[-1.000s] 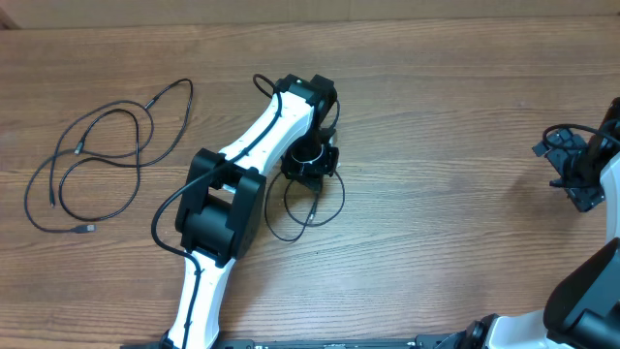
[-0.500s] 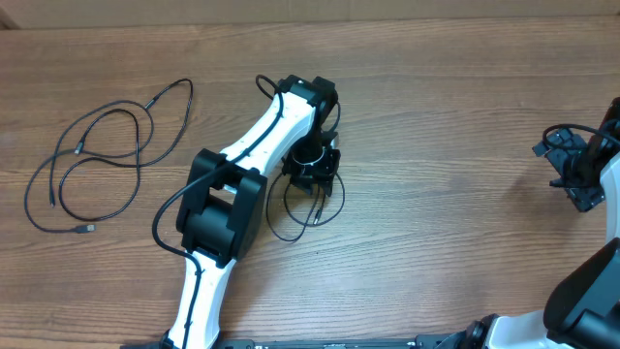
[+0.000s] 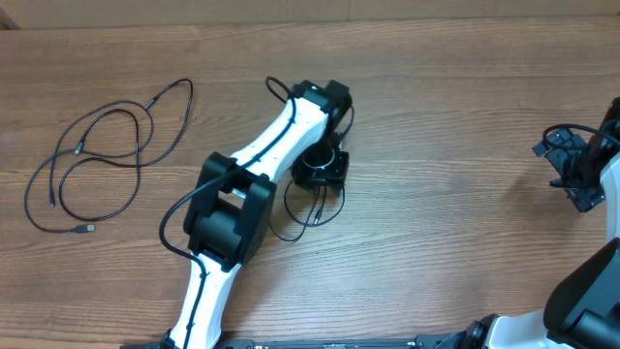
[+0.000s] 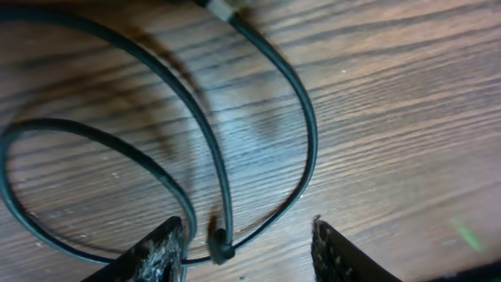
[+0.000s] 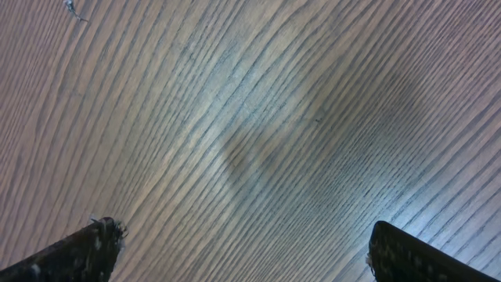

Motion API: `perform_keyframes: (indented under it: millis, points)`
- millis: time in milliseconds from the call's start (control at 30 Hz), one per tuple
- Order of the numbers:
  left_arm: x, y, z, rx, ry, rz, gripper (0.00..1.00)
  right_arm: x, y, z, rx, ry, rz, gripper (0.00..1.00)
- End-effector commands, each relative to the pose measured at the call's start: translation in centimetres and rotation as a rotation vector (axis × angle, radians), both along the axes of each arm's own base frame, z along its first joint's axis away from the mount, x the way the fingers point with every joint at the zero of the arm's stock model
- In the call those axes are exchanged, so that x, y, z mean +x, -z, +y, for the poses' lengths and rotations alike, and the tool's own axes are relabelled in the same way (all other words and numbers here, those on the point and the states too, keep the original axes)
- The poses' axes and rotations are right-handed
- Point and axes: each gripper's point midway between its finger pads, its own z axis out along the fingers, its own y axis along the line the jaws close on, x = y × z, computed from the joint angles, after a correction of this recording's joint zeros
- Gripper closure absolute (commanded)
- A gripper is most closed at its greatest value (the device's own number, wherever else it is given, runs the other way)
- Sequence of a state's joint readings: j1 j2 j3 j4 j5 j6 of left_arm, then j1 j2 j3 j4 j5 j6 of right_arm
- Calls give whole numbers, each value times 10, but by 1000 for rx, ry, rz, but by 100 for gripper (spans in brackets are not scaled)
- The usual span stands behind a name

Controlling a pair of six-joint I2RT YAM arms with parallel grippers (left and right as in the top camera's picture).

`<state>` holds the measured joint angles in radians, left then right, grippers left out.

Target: Untangle cables

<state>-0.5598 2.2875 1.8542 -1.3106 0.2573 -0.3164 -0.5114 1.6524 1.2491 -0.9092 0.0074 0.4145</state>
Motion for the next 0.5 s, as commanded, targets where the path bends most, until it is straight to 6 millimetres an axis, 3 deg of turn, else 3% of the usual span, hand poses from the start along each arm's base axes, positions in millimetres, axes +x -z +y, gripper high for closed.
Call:
perform_keyframes:
  millis: [0, 233, 467]
  points:
    - [6, -10, 2, 78, -19, -84, 45, 0, -2, -2, -9, 4, -4, 0]
    - [13, -2, 26, 260, -77, -169, 43, 0, -2, -2, -9, 4, -4, 0]
    - [17, 12, 19, 231, -85, -195, 46, 0, -2, -2, -9, 4, -4, 0]
